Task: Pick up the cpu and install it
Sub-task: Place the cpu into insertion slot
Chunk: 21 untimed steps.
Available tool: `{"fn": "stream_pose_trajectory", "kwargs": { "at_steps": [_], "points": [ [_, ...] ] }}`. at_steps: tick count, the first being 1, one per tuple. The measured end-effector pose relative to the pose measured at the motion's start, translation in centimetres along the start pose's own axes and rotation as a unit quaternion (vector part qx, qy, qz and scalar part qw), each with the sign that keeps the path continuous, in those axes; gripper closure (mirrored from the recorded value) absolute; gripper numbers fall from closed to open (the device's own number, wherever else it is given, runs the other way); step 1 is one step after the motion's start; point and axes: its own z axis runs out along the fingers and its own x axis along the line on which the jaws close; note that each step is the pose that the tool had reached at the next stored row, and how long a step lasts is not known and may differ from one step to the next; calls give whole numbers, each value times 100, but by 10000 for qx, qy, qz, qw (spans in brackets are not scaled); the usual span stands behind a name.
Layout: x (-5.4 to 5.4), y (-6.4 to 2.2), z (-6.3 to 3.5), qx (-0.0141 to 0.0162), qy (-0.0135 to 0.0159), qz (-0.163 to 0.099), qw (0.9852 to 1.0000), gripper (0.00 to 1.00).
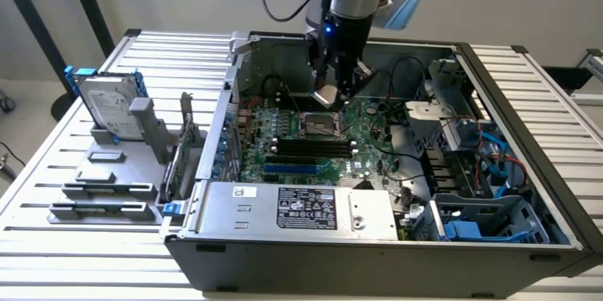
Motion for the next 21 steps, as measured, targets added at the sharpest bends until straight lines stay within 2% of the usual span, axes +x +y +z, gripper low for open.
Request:
{"fn": "stream_pose_trajectory", "kwargs": {
  "at_steps": [5,10,13,16,19,21],
  "points": [
    [-3,-1,38,-42,-10,450,9990,45],
    [-9,-2,97,-83,-20,901,9959,45],
    [-12,-3,130,-107,-27,1169,9931,45],
    [-15,-4,164,-132,-33,1438,9895,45],
    [-18,-4,197,-157,-39,1706,9852,45],
    [-20,-5,220,-173,-43,1890,9818,45]
  ]
}}
